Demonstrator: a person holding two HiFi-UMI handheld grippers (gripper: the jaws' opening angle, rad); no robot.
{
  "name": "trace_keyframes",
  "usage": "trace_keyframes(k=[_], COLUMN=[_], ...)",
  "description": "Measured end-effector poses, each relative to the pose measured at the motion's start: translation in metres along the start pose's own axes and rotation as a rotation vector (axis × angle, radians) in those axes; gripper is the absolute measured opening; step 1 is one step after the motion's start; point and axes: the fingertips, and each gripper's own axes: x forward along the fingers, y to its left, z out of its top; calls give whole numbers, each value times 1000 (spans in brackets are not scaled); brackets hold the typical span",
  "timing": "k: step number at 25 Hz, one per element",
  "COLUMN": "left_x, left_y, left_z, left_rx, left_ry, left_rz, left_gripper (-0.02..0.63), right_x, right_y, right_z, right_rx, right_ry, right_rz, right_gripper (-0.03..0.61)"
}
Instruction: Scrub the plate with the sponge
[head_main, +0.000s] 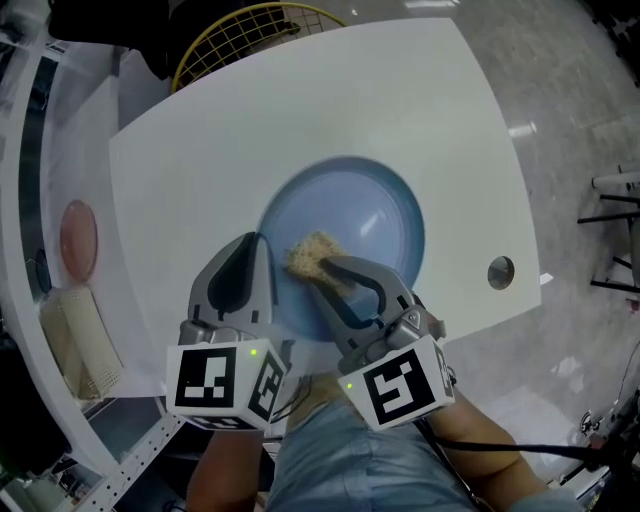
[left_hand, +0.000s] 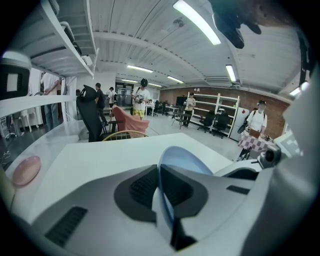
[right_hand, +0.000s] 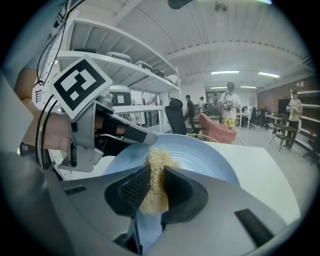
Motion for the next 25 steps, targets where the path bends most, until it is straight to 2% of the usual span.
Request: trace_keyframes(k=[9,19,25], left_x=[-3,-3,-3], left_y=[-1,-7,-8], left_z=[-1,-2,-1], left_rx=[30,56,65], left_ry=[3,14,14], left_rz=[1,1,1], left_gripper=[23,23,23], right_x=[-17,-34,-41], right_y=[10,-8,-29], right_z=[-26,-52,-65], right_rx=[51,100,146], right_ry=[25,68,106], right_rz=[5,-47,-107], right_gripper=[83,83,81])
